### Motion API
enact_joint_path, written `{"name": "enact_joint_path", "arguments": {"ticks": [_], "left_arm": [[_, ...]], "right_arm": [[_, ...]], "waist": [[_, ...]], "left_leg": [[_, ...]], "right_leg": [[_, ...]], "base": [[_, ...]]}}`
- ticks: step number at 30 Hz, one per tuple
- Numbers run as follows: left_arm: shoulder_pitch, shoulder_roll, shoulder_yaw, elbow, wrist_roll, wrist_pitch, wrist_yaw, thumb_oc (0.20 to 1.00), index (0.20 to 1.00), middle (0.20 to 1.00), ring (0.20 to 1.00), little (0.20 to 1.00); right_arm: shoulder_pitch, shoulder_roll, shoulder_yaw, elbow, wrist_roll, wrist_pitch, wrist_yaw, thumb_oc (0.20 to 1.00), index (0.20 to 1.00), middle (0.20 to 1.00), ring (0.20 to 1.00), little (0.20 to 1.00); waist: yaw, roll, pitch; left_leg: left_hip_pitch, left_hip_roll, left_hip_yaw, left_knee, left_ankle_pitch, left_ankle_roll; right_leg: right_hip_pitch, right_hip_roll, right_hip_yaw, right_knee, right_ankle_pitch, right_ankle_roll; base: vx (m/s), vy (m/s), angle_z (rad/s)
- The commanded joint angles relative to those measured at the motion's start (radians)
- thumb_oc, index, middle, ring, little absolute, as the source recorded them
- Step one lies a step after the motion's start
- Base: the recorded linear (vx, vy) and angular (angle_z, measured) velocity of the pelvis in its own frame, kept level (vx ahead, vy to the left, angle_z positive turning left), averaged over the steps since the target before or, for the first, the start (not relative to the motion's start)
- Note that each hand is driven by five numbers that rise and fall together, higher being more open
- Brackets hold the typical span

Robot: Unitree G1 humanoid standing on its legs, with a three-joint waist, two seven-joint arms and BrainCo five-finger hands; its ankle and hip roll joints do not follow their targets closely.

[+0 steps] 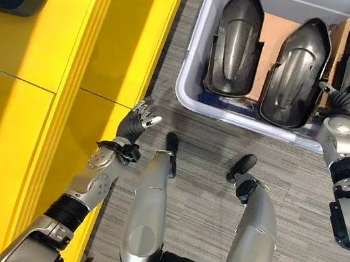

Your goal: Move parts from the plastic box to the shelf.

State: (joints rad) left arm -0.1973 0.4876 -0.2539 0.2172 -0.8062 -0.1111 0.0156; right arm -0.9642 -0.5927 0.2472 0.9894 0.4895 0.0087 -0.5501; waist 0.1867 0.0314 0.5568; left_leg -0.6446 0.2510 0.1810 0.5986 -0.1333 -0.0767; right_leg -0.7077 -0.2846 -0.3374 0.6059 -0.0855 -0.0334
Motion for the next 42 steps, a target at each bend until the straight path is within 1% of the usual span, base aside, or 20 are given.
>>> {"name": "enact_joint_path", "arguments": {"ticks": [1,5,9,14,15,18,20,22,23,24,25,27,28,29,30,32,38,41,42], "left_arm": [[0.052,0.017,-0.025,-0.091,0.022,-0.016,-0.014,1.0,1.0,1.0,1.0,1.0],[0.056,0.011,-0.029,-0.087,0.024,-0.021,-0.013,1.0,1.0,1.0,1.0,1.0],[0.059,0.002,-0.037,-0.087,0.022,-0.025,-0.009,1.0,1.0,1.0,1.0,1.0],[0.063,0.001,-0.046,-0.092,0.026,-0.028,0.0,1.0,1.0,1.0,1.0,1.0],[0.064,0.001,-0.047,-0.095,0.029,-0.028,0.003,1.0,1.0,1.0,1.0,1.0],[0.062,-0.002,-0.051,-0.094,0.031,-0.031,0.005,1.0,1.0,1.0,1.0,1.0],[0.064,-0.008,-0.056,-0.092,0.034,-0.04,0.003,1.0,1.0,1.0,1.0,1.0],[0.065,-0.014,-0.062,-0.091,0.03,-0.051,0.003,1.0,1.0,1.0,1.0,1.0],[0.065,-0.016,-0.069,-0.093,0.035,-0.059,0.003,1.0,1.0,1.0,1.0,1.0],[0.063,-0.013,-0.085,-0.102,0.029,-0.066,0.016,1.0,1.0,1.0,1.0,1.0],[0.062,-0.021,-0.098,-0.11,0.019,-0.074,0.03,1.0,1.0,1.0,1.0,1.0],[0.059,-0.022,-0.105,-0.112,0.013,-0.075,0.034,1.0,1.0,1.0,1.0,1.0],[0.061,-0.025,-0.113,-0.114,0.012,-0.08,0.039,1.0,1.0,1.0,1.0,1.0],[0.062,-0.027,-0.116,-0.11,0.012,-0.087,0.036,1.0,1.0,1.0,1.0,1.0],[0.066,-0.031,-0.123,-0.11,0.011,-0.094,0.036,1.0,1.0,1.0,1.0,1.0],[0.071,-0.032,-0.126,-0.106,0.003,-0.104,0.033,1.0,1.0,1.0,1.0,1.0],[0.091,-0.031,-0.114,-0.104,0.0,-0.119,0.01,1.0,1.0,1.0,1.0,1.0],[0.095,-0.032,-0.105,-0.111,0.003,-0.116,0.012,1.0,1.0,1.0,1.0,1.0],[0.091,-0.036,-0.103,-0.111,0.006,-0.114,0.017,1.0,1.0,1.0,1.0,1.0]], "right_arm": [[0.01,0.063,0.015,-0.099,0.037,-0.031,0.081,1.0,1.0,1.0,1.0,1.0],[0.021,0.082,0.0,-0.125,0.051,-0.036,0.079,1.0,1.0,1.0,1.0,1.0],[0.028,0.097,0.0,-0.151,0.028,-0.051,0.069,1.0,1.0,1.0,1.0,1.0],[0.031,0.102,-0.004,-0.194,0.039,-0.057,0.124,1.0,1.0,1.0,1.0,1.0],[0.029,0.104,-0.004,-0.21,0.016,-0.056,0.114,1.0,1.0,1.0,1.0,1.0],[0.026,0.109,-0.004,-0.245,-0.021,-0.05,0.052,1.0,1.0,1.0,1.0,1.0],[0.014,0.103,-0.009,-0.258,-0.102,-0.061,-0.08,1.0,1.0,1.0,1.0,1.0],[0.01,0.098,-0.017,-0.262,-0.124,-0.084,-0.159,1.0,1.0,1.0,1.0,1.0],[0.008,0.093,-0.034,-0.272,-0.204,-0.128,-0.244,1.0,1.0,1.0,1.0,1.0],[0.006,0.084,-0.055,-0.303,-0.325,-0.155,-0.308,1.0,1.0,1.0,1.0,1.0],[0.001,0.076,-0.067,-0.361,-0.455,-0.138,-0.385,1.0,1.0,1.0,1.0,1.0],[-0.002,0.076,-0.068,-0.376,-0.5,-0.131,-0.413,1.0,1.0,1.0,1.0,1.0],[-0.005,0.072,-0.069,-0.408,-0.571,-0.102,-0.449,1.0,1.0,1.0,1.0,1.0],[-0.006,0.068,-0.068,-0.423,-0.595,-0.091,-0.458,1.0,1.0,1.0,1.0,1.0],[-0.01,0.058,-0.063,-0.458,-0.65,-0.088,-0.481,1.0,1.0,1.0,1.0,1.0],[-0.005,0.047,-0.064,-0.491,-0.683,-0.081,-0.5,1.0,1.0,1.0,1.0,1.0],[0.053,0.025,-0.094,-0.581,-0.647,-0.084,-0.518,1.0,1.0,1.0,1.0,1.0],[0.104,0.033,-0.121,-0.623,-0.603,-0.056,-0.525,1.0,1.0,1.0,1.0,1.0],[0.126,0.039,-0.13,-0.626,-0.566,-0.038,-0.531,1.0,1.0,1.0,1.0,1.0]], "waist": [[0.048,0.022,-0.037],[0.043,0.026,-0.037],[0.039,0.03,-0.037],[0.035,0.033,-0.037],[0.034,0.033,-0.037],[0.032,0.032,-0.037],[0.031,0.033,-0.037],[0.029,0.034,-0.037],[0.025,0.037,-0.037],[0.021,0.04,-0.037],[0.016,0.045,-0.037],[0.016,0.048,-0.037],[0.015,0.051,-0.037],[0.014,0.053,-0.037],[0.012,0.055,-0.037],[0.01,0.055,-0.037],[-0.004,0.051,-0.037],[-0.015,0.046,-0.037],[-0.021,0.042,-0.037]], "left_leg": [[0.0,-0.045,-0.01,-0.052,0.019,0.007],[0.014,-0.045,-0.003,-0.057,0.021,0.007],[0.024,-0.046,0.003,-0.06,0.023,0.008],[0.036,-0.045,0.009,-0.072,0.029,0.007],[0.036,-0.044,0.009,-0.071,0.028,0.008],[0.041,-0.045,0.012,-0.074,0.03,0.008],[0.045,-0.045,0.015,-0.074,0.03,0.01],[0.046,-0.046,0.016,-0.075,0.03,0.011],[0.047,-0.046,0.017,-0.078,0.029,0.012],[0.045,-0.047,0.018,-0.08,0.028,0.013],[0.045,-0.05,0.021,-0.083,0.025,0.016],[0.044,-0.052,0.02,-0.084,0.024,0.016],[0.043,-0.053,0.02,-0.084,0.024,0.018],[0.045,-0.054,0.021,-0.086,0.023,0.018],[0.05,-0.056,0.023,-0.091,0.023,0.018],[0.055,-0.056,0.026,-0.095,0.023,0.017],[0.074,-0.058,0.035,-0.113,0.024,0.015],[0.08,-0.056,0.041,-0.12,0.023,0.014],[0.082,-0.056,0.045,-0.123,0.023,0.014]], "right_leg": [[0.066,-0.005,-0.038,0.094,-0.099,0.086],[0.077,-0.001,-0.032,0.09,-0.101,0.086],[0.084,0.002,-0.027,0.087,-0.103,0.084],[0.093,0.006,-0.023,0.077,-0.101,0.086],[0.091,0.005,-0.022,0.08,-0.102,0.085],[0.095,0.009,-0.021,0.076,-0.1,0.086],[0.098,0.01,-0.019,0.076,-0.1,0.086],[0.1,0.013,-0.016,0.072,-0.1,0.086],[0.1,0.014,-0.013,0.069,-0.099,0.088],[0.098,0.015,-0.012,0.066,-0.097,0.092],[0.097,0.017,-0.008,0.063,-0.097,0.095],[0.096,0.015,-0.007,0.062,-0.098,0.096],[0.096,0.014,-0.005,0.061,-0.098,0.097],[0.098,0.015,-0.004,0.058,-0.098,0.098],[0.104,0.017,-0.002,0.05,-0.097,0.099],[0.111,0.016,-0.002,0.041,-0.095,0.101],[0.128,0.024,0.007,0.012,-0.09,0.103],[0.132,0.027,0.013,-0.002,-0.086,0.105],[0.132,0.03,0.016,-0.009,-0.084,0.105]], "base": [[0.03,0.053,-0.02],[0.02,0.03,-0.02],[0.01,0.029,-0.02],[0.0,0.016,-0.04],[0.0,0.0,0.0],[0.0,0.0,0.0],[0.0,0.0,0.0],[0.0,0.018,0.01],[-0.02,0.054,0.01],[-0.03,0.087,-0.01],[-0.02,0.073,-0.03],[-0.01,0.045,-0.05],[0.0,0.039,-0.05],[0.0,0.055,-0.02],[0.0,0.044,0.0],[0.0,0.019,0.0],[0.0,0.01,-0.04],[-0.01,0.001,-0.07],[0.0,0.0,0.0]]}}
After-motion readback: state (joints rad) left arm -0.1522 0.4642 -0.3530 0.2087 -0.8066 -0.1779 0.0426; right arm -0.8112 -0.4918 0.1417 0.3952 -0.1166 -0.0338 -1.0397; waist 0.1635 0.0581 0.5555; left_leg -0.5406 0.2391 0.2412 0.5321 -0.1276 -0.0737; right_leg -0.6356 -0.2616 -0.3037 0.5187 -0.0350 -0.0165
